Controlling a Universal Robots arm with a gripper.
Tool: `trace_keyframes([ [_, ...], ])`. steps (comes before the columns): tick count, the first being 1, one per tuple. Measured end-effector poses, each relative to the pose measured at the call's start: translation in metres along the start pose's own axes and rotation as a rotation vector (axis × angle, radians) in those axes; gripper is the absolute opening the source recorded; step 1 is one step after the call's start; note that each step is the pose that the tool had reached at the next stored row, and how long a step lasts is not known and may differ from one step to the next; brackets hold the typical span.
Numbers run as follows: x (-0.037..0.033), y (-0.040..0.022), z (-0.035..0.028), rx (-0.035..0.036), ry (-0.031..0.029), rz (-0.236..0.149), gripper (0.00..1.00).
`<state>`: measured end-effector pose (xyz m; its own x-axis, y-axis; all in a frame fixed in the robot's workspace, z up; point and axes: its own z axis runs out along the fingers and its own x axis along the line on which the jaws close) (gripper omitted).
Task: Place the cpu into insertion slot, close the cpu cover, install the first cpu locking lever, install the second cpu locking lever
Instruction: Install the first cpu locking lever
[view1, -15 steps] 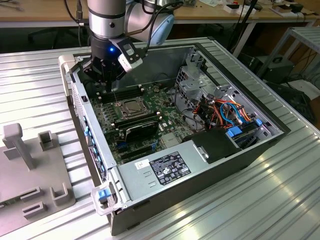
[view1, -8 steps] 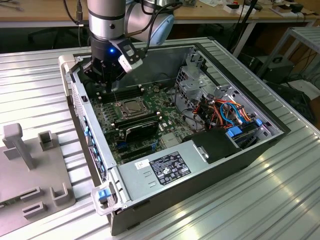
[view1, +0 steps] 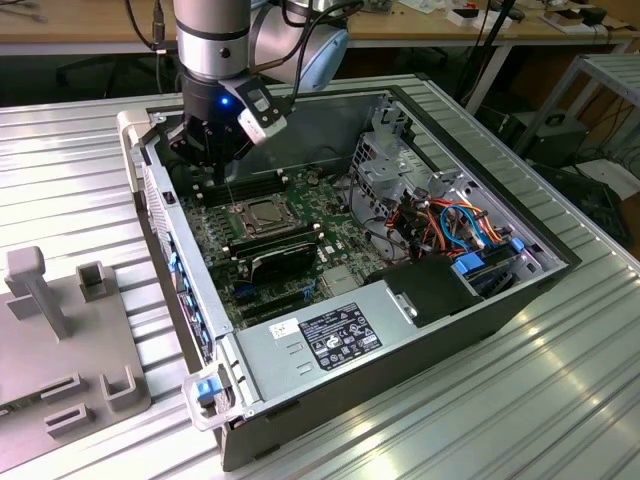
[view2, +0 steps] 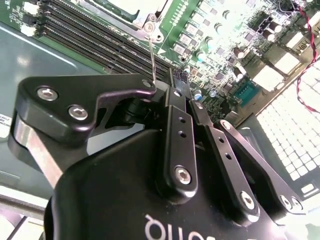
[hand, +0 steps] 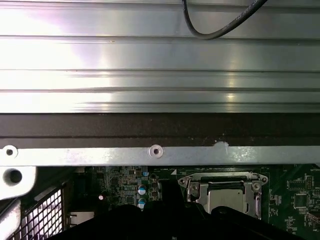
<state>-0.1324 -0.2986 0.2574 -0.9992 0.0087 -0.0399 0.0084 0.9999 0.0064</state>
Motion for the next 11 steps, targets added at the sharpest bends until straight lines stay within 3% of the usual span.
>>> trace_keyframes([
  [6,-0.0044,0.0000,0.0001,-0.0001,-0.0005,-0.002,0.11],
  [11,-0.0133,0.0001,0.0005,-0.0003,-0.0006,-0.007,0.11],
])
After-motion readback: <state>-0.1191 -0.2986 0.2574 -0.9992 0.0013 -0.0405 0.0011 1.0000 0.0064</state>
